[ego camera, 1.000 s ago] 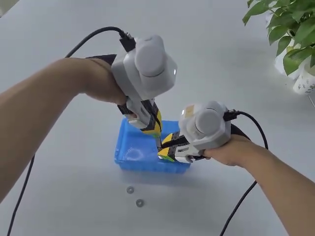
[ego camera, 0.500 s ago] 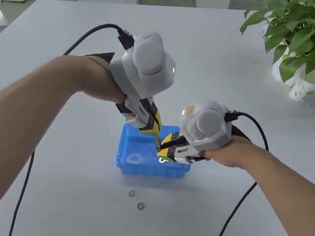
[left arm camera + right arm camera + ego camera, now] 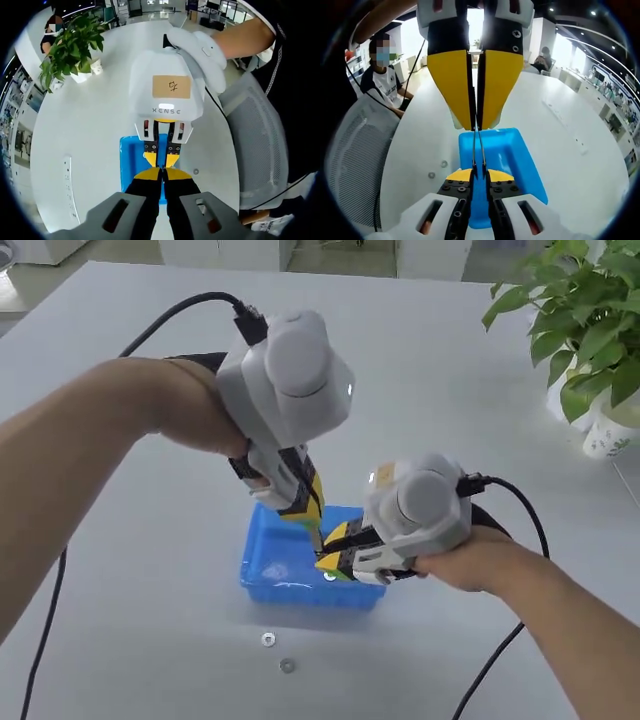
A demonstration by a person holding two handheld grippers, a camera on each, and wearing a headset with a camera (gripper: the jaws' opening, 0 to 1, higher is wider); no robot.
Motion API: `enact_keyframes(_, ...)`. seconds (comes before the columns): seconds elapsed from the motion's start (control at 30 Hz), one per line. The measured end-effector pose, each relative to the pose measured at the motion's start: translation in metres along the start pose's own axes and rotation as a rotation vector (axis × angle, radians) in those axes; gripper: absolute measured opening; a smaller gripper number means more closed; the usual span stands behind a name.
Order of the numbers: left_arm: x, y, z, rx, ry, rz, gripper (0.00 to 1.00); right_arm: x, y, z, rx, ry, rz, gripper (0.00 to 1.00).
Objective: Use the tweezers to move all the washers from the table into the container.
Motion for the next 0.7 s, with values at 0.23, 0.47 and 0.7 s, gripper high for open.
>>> enact_keyframes(0.23, -0.006, -0.003, -0.002, 0.008, -0.001, 0.000, 0.05, 0.012, 0.004, -0.002, -0.002, 0.004, -0.009, 0.11)
enact_keyframes(0.47, -0.019, -0.004, -0.002, 0.013, -0.008, 0.000, 0.05, 0.024, 0.005, -0.001, -0.004, 0.013, -0.013, 0.11)
enact_keyframes(0.7, -0.030, -0.007, 0.001, 0.014, -0.012, -0.007, 0.05, 0.034, 0.004, 0.003, 0.008, 0.029, -0.036, 0.12)
Point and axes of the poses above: the centre of the closed fingertips' face, and the gripper's own axes: z roughly forward along the fingers, x roughly to its left, y roughly out of its top, the point moved 6 cm from there along -z, roughly backward along the fingers, and after that the axes turned 11 degrees about x, right-handed, at the moved point
